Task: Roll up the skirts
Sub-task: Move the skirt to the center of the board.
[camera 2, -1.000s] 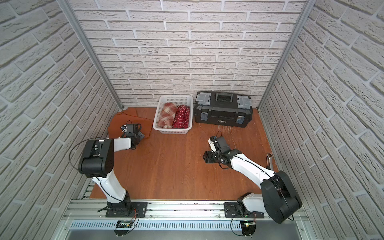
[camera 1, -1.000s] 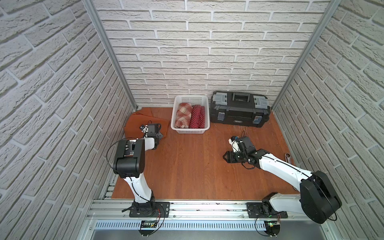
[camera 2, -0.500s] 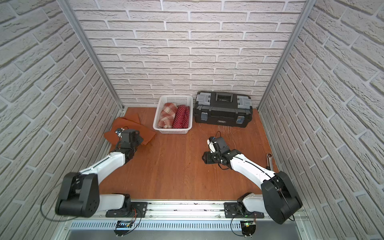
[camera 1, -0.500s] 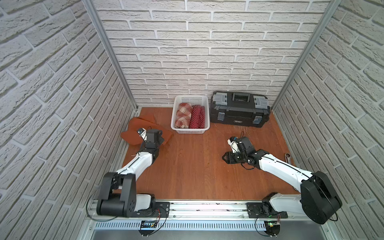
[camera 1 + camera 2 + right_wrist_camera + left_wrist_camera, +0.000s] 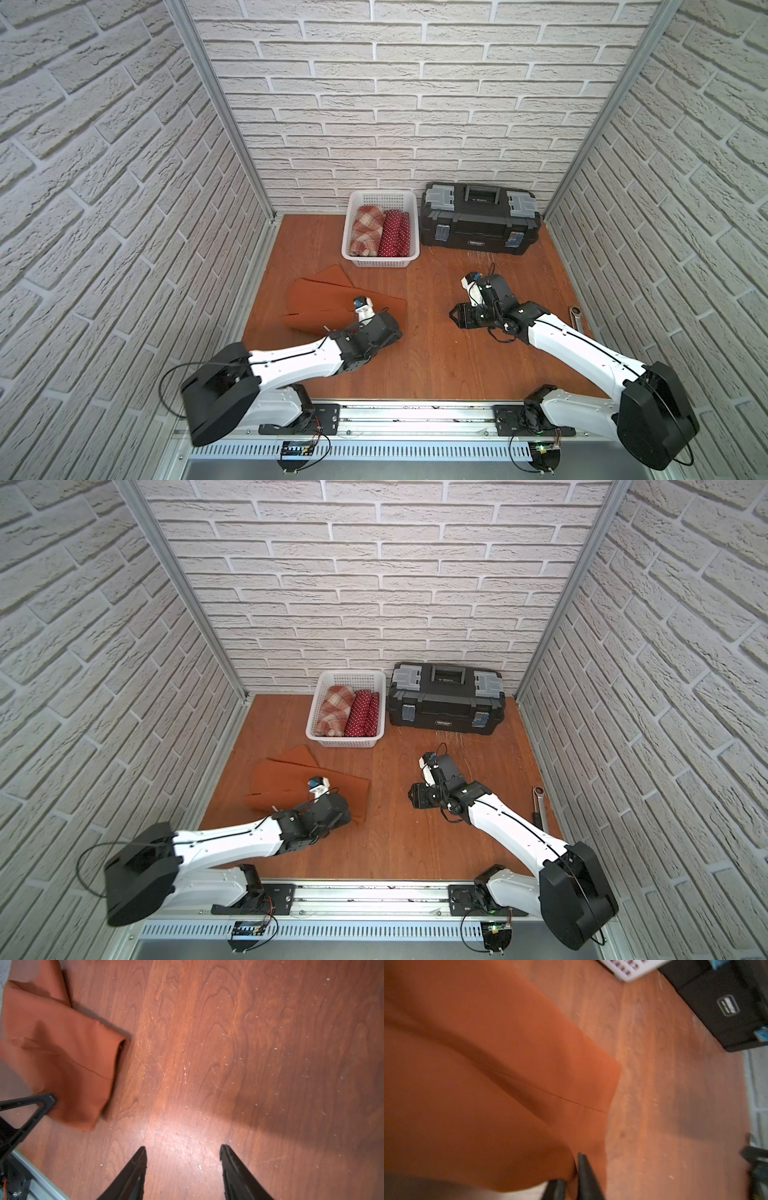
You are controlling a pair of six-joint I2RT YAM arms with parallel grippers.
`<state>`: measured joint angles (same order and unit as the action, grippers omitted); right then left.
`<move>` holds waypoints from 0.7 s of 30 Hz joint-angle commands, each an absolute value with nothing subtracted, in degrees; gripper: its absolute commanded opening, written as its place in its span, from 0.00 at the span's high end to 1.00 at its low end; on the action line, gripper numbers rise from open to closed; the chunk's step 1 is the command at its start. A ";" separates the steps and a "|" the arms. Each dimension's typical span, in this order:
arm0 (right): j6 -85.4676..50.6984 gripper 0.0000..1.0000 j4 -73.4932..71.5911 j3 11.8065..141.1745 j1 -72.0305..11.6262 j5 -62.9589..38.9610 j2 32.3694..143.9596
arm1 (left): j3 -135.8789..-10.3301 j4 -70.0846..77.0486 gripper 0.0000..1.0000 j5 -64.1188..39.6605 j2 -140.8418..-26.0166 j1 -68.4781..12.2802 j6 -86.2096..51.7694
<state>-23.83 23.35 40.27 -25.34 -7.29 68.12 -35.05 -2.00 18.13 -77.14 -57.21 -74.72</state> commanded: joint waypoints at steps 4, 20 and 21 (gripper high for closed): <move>-25.44 0.40 26.22 40.54 -25.66 -3.67 64.42 | -41.20 15.74 0.28 0.63 -86.66 -59.69 -68.24; -29.98 0.35 11.19 44.74 -30.38 -14.93 82.88 | -25.77 -9.89 0.15 16.55 -52.59 -48.78 -73.44; -30.37 0.36 11.16 45.17 -30.59 -14.99 84.19 | -24.45 -11.32 0.15 17.31 -50.12 -48.83 -75.09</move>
